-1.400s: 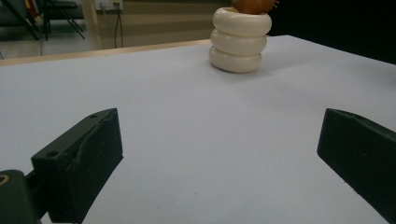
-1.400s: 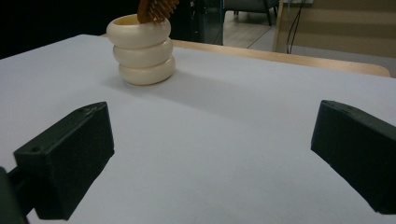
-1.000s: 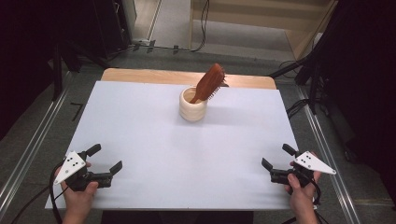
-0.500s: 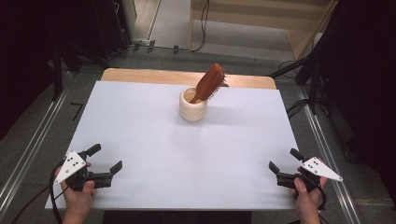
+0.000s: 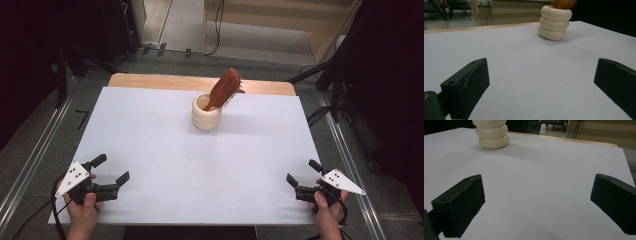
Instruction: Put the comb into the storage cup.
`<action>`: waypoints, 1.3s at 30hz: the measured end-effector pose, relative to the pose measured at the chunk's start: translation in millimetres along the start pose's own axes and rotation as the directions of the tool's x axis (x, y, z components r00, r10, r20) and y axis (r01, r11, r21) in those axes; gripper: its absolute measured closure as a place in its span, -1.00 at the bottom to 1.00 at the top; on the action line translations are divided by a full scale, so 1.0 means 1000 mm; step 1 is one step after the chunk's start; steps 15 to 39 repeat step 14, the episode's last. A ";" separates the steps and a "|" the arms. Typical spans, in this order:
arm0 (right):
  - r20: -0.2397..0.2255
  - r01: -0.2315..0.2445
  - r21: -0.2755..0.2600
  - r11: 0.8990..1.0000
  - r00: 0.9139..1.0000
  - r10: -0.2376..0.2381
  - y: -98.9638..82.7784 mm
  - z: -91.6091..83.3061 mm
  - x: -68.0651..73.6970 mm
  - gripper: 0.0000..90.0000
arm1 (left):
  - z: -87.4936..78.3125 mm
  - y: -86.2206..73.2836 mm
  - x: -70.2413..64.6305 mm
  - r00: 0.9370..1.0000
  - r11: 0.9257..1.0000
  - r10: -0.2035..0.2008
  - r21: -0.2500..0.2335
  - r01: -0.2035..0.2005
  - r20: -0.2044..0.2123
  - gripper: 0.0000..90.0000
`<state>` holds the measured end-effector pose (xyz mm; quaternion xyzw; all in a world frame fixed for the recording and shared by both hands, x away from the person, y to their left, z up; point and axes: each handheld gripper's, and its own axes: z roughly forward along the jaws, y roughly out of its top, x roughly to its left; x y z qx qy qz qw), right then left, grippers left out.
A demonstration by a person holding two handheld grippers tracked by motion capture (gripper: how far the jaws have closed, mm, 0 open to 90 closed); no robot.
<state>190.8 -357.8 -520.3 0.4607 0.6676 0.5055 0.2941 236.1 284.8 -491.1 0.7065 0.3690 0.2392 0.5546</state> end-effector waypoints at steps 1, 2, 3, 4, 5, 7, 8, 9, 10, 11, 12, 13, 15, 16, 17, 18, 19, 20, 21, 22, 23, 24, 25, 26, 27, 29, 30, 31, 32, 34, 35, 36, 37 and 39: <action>0.000 0.000 -0.001 1.000 1.000 0.000 0.000 0.000 0.000 -1.00 | 0.000 0.000 0.000 1.000 1.000 -0.001 0.000 0.001 -0.001 -0.99; 0.000 0.000 -0.001 1.000 1.000 0.000 0.000 0.000 0.000 -1.00 | 0.000 0.000 0.000 1.000 1.000 0.000 0.001 0.000 -0.001 -0.99; 0.001 -0.001 -0.002 1.000 1.000 0.001 0.000 0.000 0.000 -1.00 | 0.000 0.000 0.000 1.000 1.000 0.002 0.001 -0.002 0.000 -0.99; 0.001 -0.002 -0.003 1.000 1.000 0.002 0.000 0.000 0.000 -1.00 | 0.000 0.000 0.000 1.000 1.000 0.001 0.001 -0.001 -0.003 -0.99; 0.001 -0.003 -0.003 1.000 1.000 0.003 0.000 0.000 0.000 -1.00 | 0.001 0.000 0.000 1.000 1.000 0.000 0.001 0.000 -0.004 -0.99; -0.001 0.000 -0.003 1.000 1.000 0.000 0.000 0.000 0.000 -1.00 | 0.001 0.000 0.000 1.000 1.000 -0.002 -0.001 0.002 -0.004 -0.99; -0.002 0.001 -0.003 1.000 1.000 -0.001 -0.001 0.000 0.000 -1.00 | 0.001 0.000 0.000 1.000 1.000 -0.003 -0.002 0.003 -0.003 -0.99; -0.001 0.000 -0.003 1.000 1.000 0.000 -0.001 0.000 0.000 -1.00 | 0.001 0.000 0.001 1.000 1.000 -0.004 -0.002 0.004 -0.002 -0.99; 0.000 0.000 -0.003 1.000 1.000 0.000 -0.001 0.000 0.000 -1.00 | 0.001 0.000 0.001 1.000 1.000 -0.004 -0.001 0.004 -0.002 -0.99; 0.000 -0.004 -0.004 1.000 1.000 0.004 -0.001 0.000 0.000 -1.00 | 0.001 0.000 0.001 1.000 1.000 -0.003 0.000 0.003 -0.001 -0.99; 0.003 -0.006 -0.004 1.000 1.000 0.006 -0.001 0.000 0.000 -1.00 | 0.001 0.000 0.001 1.000 1.000 -0.004 -0.001 0.004 0.000 -0.99; 0.003 -0.010 -0.002 1.000 1.000 0.010 -0.001 0.000 0.000 -1.00 | 0.001 0.000 0.001 1.000 1.000 -0.005 -0.001 0.005 -0.001 -0.99; 0.002 -0.012 -0.001 1.000 1.000 0.012 -0.001 0.000 0.000 -1.00 | 0.001 0.000 0.001 1.000 1.000 -0.005 0.001 0.005 -0.001 -0.99; 0.002 -0.012 -0.001 1.000 1.000 0.012 -0.001 0.000 0.000 -1.00 | 0.001 0.000 0.001 1.000 1.000 -0.005 0.001 0.005 -0.001 -0.99; 0.002 -0.012 -0.001 1.000 1.000 0.012 -0.001 0.000 0.000 -1.00 | 0.001 0.000 0.001 1.000 1.000 -0.005 0.001 0.005 -0.001 -0.99; 0.002 -0.012 -0.001 1.000 1.000 0.012 -0.001 0.000 0.000 -1.00 | 0.001 0.000 0.001 1.000 1.000 -0.005 0.001 0.005 -0.001 -0.99; 0.002 -0.012 -0.001 1.000 1.000 0.012 -0.001 0.000 0.000 -1.00 | 0.001 0.000 0.001 1.000 1.000 -0.005 0.001 0.005 -0.001 -0.99; 0.002 -0.012 -0.001 1.000 1.000 0.012 -0.001 0.000 0.000 -1.00 | 0.001 0.000 0.001 1.000 1.000 -0.005 0.001 0.005 -0.001 -0.99; 0.002 -0.012 -0.001 1.000 1.000 0.012 -0.001 0.000 0.000 -1.00 | 0.001 0.000 0.001 1.000 1.000 -0.005 0.001 0.005 -0.001 -0.99; 0.002 -0.012 -0.001 1.000 1.000 0.012 -0.001 0.000 0.000 -1.00 | 0.001 0.000 0.001 1.000 1.000 -0.005 0.001 0.005 -0.001 -0.99; 0.002 -0.012 -0.001 1.000 1.000 0.012 -0.001 0.000 0.000 -1.00 | 0.001 0.000 0.001 1.000 1.000 -0.005 0.001 0.005 -0.001 -0.99; 0.002 -0.012 -0.001 1.000 1.000 0.012 -0.001 0.000 0.000 -1.00 | 0.001 0.000 0.001 1.000 1.000 -0.005 0.001 0.005 -0.001 -0.99; 0.002 -0.012 -0.001 1.000 1.000 0.012 -0.001 0.000 0.000 -1.00 | 0.001 0.000 0.001 1.000 1.000 -0.005 0.001 0.005 -0.001 -0.99; 0.002 -0.012 -0.001 1.000 1.000 0.012 -0.001 0.000 0.000 -1.00 | 0.001 0.000 0.001 1.000 1.000 -0.005 0.001 0.005 -0.001 -0.99; 0.002 -0.012 -0.001 1.000 1.000 0.012 -0.001 0.000 0.000 -1.00 | 0.001 0.000 0.001 1.000 1.000 -0.005 0.001 0.005 -0.001 -0.99; 0.002 -0.012 -0.001 1.000 1.000 0.012 -0.001 0.000 0.000 -1.00 | 0.001 0.000 0.001 1.000 1.000 -0.005 0.001 0.005 -0.001 -0.99; 0.002 -0.012 -0.001 1.000 1.000 0.012 -0.001 0.000 0.000 -1.00 | 0.001 0.000 0.001 1.000 1.000 -0.005 0.001 0.005 -0.001 -0.99; 0.002 -0.012 -0.001 1.000 1.000 0.012 -0.001 0.000 0.000 -1.00 | 0.001 0.000 0.001 1.000 1.000 -0.005 0.001 0.005 -0.001 -0.99; 0.002 -0.012 -0.001 1.000 1.000 0.012 -0.001 0.000 0.000 -1.00 | 0.001 0.000 0.001 1.000 1.000 -0.005 0.001 0.005 -0.001 -0.99; 0.002 -0.012 -0.001 1.000 1.000 0.012 -0.001 0.000 0.000 -1.00 | 0.001 0.000 0.001 1.000 1.000 -0.005 0.001 0.005 -0.001 -0.99; 0.002 -0.012 -0.001 1.000 1.000 0.012 -0.001 0.000 0.000 -1.00 | 0.001 0.000 0.001 1.000 1.000 -0.005 0.001 0.005 -0.001 -0.99; 0.002 -0.012 -0.001 1.000 1.000 0.012 -0.001 0.000 0.000 -1.00 | 0.001 0.000 0.001 1.000 1.000 -0.005 0.001 0.005 -0.001 -0.99; 0.002 -0.012 -0.001 1.000 1.000 0.012 -0.001 0.000 0.000 -1.00 | 0.001 0.000 0.001 1.000 1.000 -0.005 0.001 0.005 -0.001 -0.99; 0.002 -0.012 -0.001 1.000 1.000 0.012 -0.001 0.000 0.000 -1.00 | 0.001 0.000 0.001 1.000 1.000 -0.005 0.001 0.005 -0.001 -0.99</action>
